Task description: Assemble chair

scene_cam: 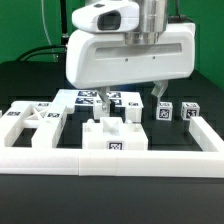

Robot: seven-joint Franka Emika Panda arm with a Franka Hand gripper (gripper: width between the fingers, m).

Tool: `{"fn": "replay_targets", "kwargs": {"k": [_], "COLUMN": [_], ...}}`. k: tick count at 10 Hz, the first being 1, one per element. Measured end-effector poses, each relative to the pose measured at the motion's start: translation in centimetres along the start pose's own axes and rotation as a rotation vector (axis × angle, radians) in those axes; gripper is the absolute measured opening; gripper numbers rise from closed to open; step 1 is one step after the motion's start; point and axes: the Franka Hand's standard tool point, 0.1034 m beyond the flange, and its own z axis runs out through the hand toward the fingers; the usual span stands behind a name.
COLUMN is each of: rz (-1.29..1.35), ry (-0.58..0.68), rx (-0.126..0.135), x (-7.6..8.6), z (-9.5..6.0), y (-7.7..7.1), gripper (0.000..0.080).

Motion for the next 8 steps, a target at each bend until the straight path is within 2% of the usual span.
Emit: {"fn": "replay_targets", "kwargs": {"k": [5,8], "rz": [0.329,0.28], "ry": [0.003,0.05], "rx": [0.048,0.039], "x": [0.2,0.4], "z": [0.2,2.6], "y": [-0.9,-2.0], "gripper": [0.065,0.065]}}
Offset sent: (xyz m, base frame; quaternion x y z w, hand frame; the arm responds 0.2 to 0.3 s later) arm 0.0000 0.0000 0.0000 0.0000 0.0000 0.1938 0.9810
